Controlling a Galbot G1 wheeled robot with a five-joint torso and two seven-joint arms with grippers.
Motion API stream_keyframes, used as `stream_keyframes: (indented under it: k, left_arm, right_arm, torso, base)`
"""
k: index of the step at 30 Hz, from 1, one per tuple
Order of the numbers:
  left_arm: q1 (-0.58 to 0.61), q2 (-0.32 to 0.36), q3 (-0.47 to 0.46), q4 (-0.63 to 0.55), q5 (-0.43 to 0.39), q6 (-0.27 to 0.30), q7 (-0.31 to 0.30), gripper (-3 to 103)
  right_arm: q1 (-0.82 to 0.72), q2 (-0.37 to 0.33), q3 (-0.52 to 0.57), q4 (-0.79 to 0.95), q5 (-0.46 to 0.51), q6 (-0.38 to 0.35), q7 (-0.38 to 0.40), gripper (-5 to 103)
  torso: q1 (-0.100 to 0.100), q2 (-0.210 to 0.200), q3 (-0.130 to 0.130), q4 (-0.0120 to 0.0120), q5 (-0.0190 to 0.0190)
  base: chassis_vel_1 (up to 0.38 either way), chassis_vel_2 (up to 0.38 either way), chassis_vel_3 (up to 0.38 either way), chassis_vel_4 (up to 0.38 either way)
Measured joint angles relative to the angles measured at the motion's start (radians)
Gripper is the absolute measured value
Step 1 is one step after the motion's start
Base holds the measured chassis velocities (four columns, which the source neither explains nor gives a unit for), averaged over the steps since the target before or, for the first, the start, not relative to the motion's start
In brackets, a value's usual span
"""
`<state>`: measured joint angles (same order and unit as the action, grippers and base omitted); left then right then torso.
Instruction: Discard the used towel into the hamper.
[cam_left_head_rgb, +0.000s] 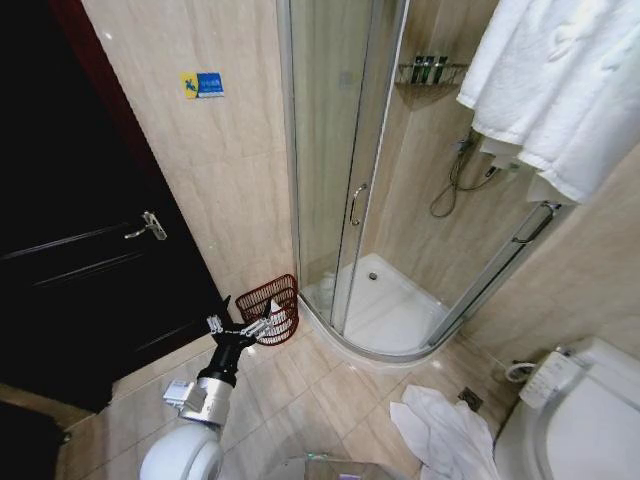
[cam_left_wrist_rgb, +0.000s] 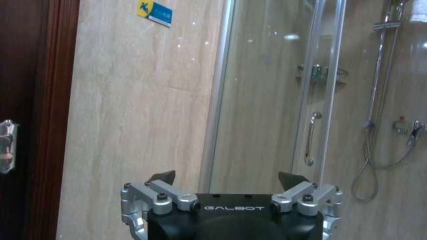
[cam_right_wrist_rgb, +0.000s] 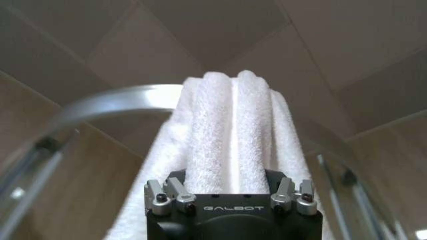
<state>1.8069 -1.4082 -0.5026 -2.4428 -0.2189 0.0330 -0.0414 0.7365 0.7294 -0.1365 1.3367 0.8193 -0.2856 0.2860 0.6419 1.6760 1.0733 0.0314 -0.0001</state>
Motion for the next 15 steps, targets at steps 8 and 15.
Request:
stream_keyframes:
  k: [8,15]
  left_arm:
    - [0.0,0.0,0.0,0.0,0.0,0.0,0.0,100]
    - [0.0,0.0,0.0,0.0,0.0,0.0,0.0,100]
  right_arm:
    - [0.008,-0.006,-0.002,-0.057,-0.007,-0.004,-0.016,80]
    - [0.006,-0.026,0.005,-0.033,0.16,-0.049,-0.029,76]
  torso:
    - [0.0,0.0,0.0,-0.0002,0.0003]
    - [0.0,0.0,0.0,-0.0002,-0.0001]
  base:
    - [0.0,0.0,0.0,0.0]
    - [0.0,0.0,0.0,0.0]
